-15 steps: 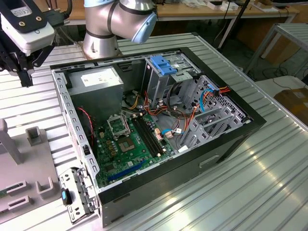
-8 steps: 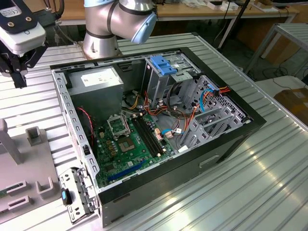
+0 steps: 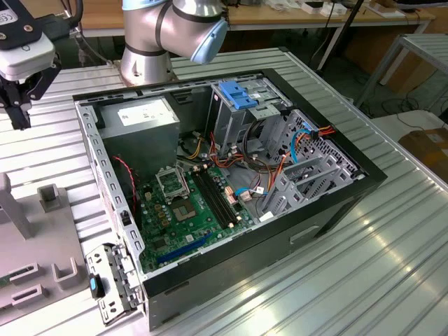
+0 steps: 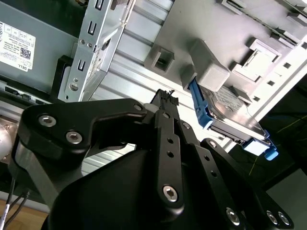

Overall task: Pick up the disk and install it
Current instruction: 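Reach for the disk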

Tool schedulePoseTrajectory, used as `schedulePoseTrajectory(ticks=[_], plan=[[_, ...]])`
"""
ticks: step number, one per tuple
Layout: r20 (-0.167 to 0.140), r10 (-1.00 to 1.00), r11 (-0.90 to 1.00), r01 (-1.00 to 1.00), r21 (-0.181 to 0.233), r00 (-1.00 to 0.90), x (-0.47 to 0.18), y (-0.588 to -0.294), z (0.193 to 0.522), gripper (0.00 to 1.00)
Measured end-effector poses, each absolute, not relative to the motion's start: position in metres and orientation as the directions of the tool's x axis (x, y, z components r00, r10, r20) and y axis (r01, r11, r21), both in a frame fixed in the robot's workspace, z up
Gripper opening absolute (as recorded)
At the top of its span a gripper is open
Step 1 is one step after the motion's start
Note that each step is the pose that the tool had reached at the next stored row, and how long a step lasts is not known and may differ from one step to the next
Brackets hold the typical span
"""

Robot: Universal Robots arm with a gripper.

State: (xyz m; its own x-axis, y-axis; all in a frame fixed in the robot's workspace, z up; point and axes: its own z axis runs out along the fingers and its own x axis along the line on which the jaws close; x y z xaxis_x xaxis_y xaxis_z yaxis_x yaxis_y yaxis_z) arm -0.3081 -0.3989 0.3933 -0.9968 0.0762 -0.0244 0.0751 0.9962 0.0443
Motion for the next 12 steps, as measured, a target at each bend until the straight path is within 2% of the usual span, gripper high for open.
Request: schedulePoseTrajectory(ticks=[12], plan=[[-0.024,0.076,0.996,0.075,0.044,-0.997,-0.323,-0.399,0.393,0.11]])
